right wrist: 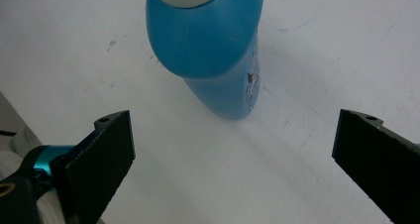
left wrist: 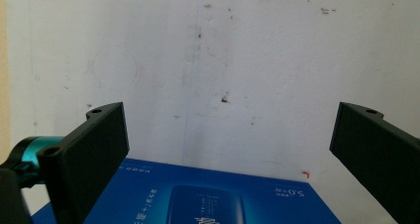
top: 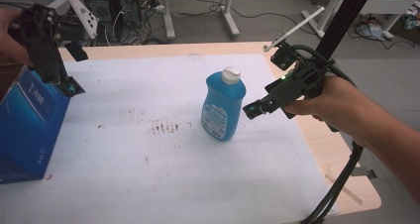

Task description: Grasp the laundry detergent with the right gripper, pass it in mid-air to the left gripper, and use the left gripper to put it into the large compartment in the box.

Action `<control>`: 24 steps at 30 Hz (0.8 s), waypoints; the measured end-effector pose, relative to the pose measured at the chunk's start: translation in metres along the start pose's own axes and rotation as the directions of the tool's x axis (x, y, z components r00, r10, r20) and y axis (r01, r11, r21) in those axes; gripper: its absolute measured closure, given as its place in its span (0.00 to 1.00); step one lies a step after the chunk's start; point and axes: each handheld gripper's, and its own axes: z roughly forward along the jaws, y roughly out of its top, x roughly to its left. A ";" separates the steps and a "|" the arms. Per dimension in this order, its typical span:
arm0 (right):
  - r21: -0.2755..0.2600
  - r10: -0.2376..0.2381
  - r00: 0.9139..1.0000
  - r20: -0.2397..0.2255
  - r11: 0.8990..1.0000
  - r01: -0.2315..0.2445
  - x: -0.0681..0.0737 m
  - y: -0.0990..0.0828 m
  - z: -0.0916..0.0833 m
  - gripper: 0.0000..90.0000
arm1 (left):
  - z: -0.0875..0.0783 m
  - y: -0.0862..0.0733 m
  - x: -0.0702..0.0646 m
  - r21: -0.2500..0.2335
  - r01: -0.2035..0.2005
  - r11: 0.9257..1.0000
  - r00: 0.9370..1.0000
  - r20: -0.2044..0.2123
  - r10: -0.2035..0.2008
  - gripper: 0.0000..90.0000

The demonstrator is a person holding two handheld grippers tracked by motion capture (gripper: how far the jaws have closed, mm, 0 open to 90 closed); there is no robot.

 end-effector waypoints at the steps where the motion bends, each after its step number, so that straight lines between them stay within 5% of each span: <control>1: -0.009 0.010 1.000 -0.001 1.000 -0.010 0.001 -0.001 0.001 0.02 | 0.000 0.000 0.000 0.001 0.000 1.000 1.000 0.001 0.000 0.02; 8: -0.055 0.043 0.999 0.023 0.998 -0.042 0.007 -0.005 0.010 0.02 | 0.002 0.001 0.001 0.001 0.000 1.000 1.000 0.002 0.000 0.02; 24: -0.146 0.040 0.998 0.046 0.989 -0.033 0.014 -0.021 0.033 0.02 | 0.005 0.001 0.001 -0.002 0.004 1.000 1.000 0.007 -0.004 0.02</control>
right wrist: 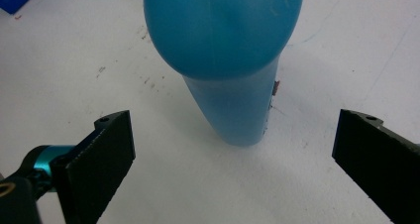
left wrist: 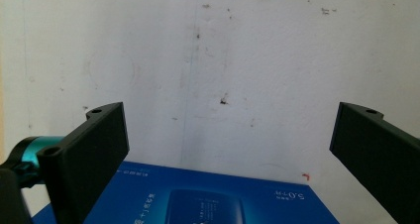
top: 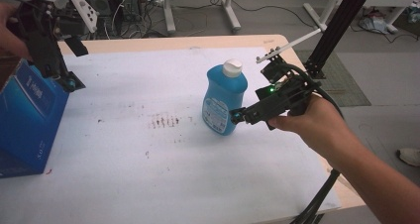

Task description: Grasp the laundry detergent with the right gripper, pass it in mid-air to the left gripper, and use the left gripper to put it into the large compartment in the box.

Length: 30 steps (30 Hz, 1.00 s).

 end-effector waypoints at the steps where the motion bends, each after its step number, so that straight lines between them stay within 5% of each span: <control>1: -0.005 -0.001 1.000 0.002 1.000 0.001 0.000 -0.001 0.000 0.02 | 0.000 0.000 0.000 0.000 0.000 1.000 1.000 0.000 0.000 0.02; 16: -0.089 0.011 1.000 0.013 0.996 -0.010 0.001 -0.014 0.016 0.02 | 0.003 0.001 0.002 0.006 0.000 1.000 1.000 0.005 0.000 0.02; 30: -0.199 0.026 1.000 0.009 0.980 -0.023 0.000 -0.022 0.025 0.02 | 0.006 0.003 0.003 0.008 0.001 1.000 1.000 0.010 -0.001 0.02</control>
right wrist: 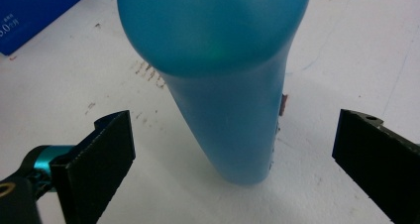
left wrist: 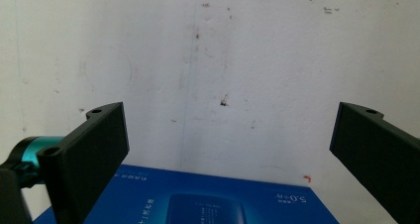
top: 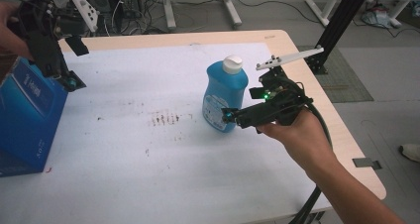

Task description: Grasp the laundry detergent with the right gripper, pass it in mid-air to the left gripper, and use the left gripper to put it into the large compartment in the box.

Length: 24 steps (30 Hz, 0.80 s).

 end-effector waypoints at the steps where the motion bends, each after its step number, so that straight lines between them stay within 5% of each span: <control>1: -0.007 0.001 1.000 -0.002 1.000 -0.001 0.000 0.000 0.001 0.02 | 0.000 0.000 0.000 0.001 -0.001 1.000 1.000 0.000 0.001 0.02; 24: -0.118 0.003 1.000 0.007 0.993 -0.002 -0.004 -0.012 0.022 0.03 | 0.000 -0.004 0.001 -0.002 0.006 1.000 1.000 0.002 -0.006 0.02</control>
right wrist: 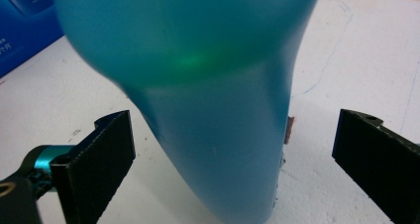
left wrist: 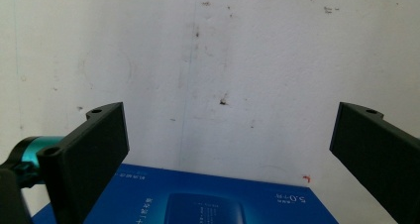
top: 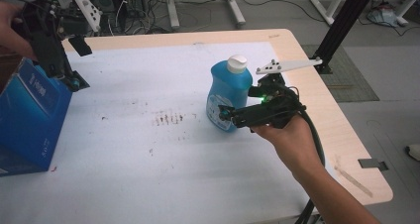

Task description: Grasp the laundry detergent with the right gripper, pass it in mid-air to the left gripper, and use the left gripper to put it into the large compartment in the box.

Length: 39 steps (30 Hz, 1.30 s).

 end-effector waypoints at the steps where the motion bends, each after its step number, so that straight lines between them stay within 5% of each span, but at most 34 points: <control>1: -0.003 0.002 1.000 0.001 1.000 -0.002 0.000 0.000 0.001 0.03 | 0.000 0.000 0.000 0.000 0.001 1.000 1.000 0.001 -0.001 0.02; 12: -0.033 0.008 1.000 0.008 0.999 -0.008 -0.001 -0.002 0.014 0.05 | 0.000 0.000 0.000 -0.001 0.003 1.000 1.000 0.002 -0.003 0.02; 17: -0.054 0.009 1.000 -0.002 0.999 -0.009 -0.003 -0.004 0.016 0.16 | 0.001 -0.001 0.001 0.000 0.003 1.000 1.000 0.004 -0.003 0.02; 26: -0.078 0.004 1.000 0.011 0.997 -0.003 -0.002 -0.005 0.019 0.20 | 0.002 -0.001 0.001 -0.002 0.003 1.000 1.000 0.006 -0.003 0.02; 28: -0.086 0.006 1.000 0.005 0.996 -0.005 -0.002 -0.006 0.019 0.29 | 0.002 -0.001 0.000 -0.003 0.005 1.000 1.000 0.005 -0.005 0.02; 39: -0.105 -0.002 1.000 -0.004 0.994 0.002 -0.003 -0.008 0.020 0.35 | 0.002 -0.001 0.001 0.004 0.002 1.000 1.000 0.005 -0.002 0.02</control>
